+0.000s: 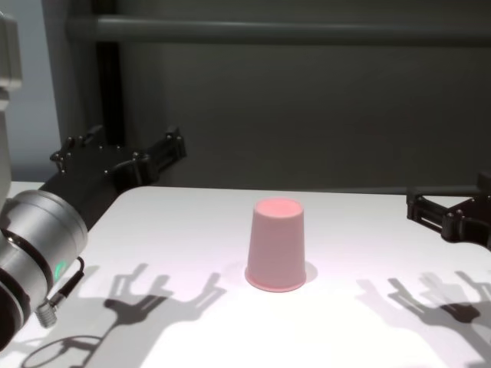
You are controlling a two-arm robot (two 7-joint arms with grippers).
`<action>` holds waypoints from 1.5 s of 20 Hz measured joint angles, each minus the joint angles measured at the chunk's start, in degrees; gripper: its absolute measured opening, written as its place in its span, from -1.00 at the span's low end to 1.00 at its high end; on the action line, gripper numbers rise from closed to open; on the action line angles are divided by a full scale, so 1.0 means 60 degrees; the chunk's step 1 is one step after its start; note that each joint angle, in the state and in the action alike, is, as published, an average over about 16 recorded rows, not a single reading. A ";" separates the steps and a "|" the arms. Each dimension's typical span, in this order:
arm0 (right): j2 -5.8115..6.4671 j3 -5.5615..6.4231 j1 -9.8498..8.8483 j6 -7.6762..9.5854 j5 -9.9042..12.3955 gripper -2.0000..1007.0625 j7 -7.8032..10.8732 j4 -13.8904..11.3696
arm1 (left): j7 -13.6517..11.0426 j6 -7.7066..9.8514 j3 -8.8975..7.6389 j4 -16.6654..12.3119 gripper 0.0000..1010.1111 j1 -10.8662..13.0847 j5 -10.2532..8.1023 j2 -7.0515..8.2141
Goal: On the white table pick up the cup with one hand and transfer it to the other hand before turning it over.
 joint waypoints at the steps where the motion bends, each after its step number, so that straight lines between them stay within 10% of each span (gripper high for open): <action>1: -0.0012 0.0018 -0.0028 -0.0009 -0.0007 0.99 -0.0002 -0.0008 | 0.0000 0.0000 0.0000 0.0000 0.99 0.0000 0.0000 0.0000; 30: -0.0065 0.0076 -0.0095 -0.0064 0.0014 0.99 0.0009 -0.0023 | 0.0000 0.0000 0.0000 0.0000 0.99 0.0000 0.0000 0.0000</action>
